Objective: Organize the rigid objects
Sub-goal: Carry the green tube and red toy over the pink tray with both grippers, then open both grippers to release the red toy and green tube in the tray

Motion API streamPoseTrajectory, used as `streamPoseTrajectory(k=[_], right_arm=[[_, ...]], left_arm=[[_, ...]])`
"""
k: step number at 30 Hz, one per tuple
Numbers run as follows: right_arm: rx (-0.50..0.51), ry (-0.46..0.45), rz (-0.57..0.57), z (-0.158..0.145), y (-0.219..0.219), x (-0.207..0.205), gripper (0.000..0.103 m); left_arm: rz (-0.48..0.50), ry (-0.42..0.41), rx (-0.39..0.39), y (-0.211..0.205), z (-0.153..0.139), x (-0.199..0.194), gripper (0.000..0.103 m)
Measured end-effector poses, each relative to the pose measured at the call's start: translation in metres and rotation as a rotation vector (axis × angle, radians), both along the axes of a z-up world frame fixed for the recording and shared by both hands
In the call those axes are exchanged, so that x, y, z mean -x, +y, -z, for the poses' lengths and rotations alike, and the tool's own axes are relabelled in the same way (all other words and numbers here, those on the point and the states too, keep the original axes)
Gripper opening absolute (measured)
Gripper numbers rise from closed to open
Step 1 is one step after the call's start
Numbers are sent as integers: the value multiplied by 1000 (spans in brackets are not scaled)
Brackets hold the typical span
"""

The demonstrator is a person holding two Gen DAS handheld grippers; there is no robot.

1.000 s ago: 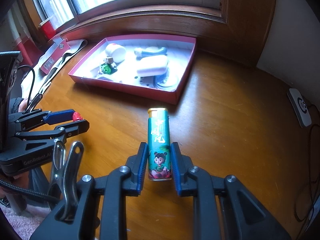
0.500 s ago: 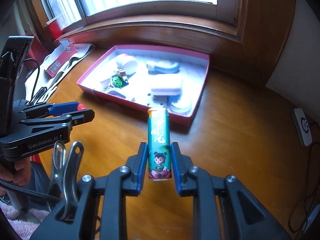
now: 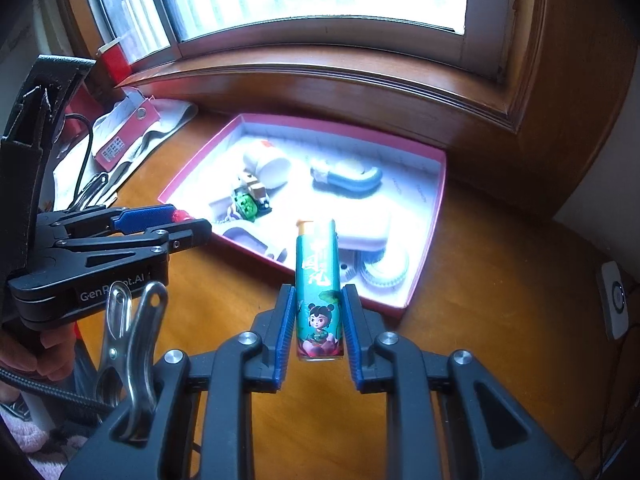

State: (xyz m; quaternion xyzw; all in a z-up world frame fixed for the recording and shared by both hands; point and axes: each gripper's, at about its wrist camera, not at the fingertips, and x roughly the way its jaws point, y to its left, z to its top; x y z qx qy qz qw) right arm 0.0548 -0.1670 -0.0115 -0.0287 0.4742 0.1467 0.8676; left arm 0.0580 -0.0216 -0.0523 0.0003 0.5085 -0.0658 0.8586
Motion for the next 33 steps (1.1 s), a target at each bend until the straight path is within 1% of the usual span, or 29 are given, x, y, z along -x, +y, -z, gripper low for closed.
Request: streamPoseTrajectory(k=[10,17,29,31,33], right_arm=[[-8,6,22,3,0,-27,24],[-8,22,46,10,-4,-42,24],[-12,48,72,22,-8,-55,24],[-15,49,75,23,-9,-56,24],[-21,51,81,23,-10,-56,24]], left_arm=[[-24,7,20,5,4,-31,43],[-19,10,13,2,10,-47,43],[0,31,8,-3,22,-60,43],[5,33,4,-4,23,-63,44],[10,39,-3,-6,24,-65,49]])
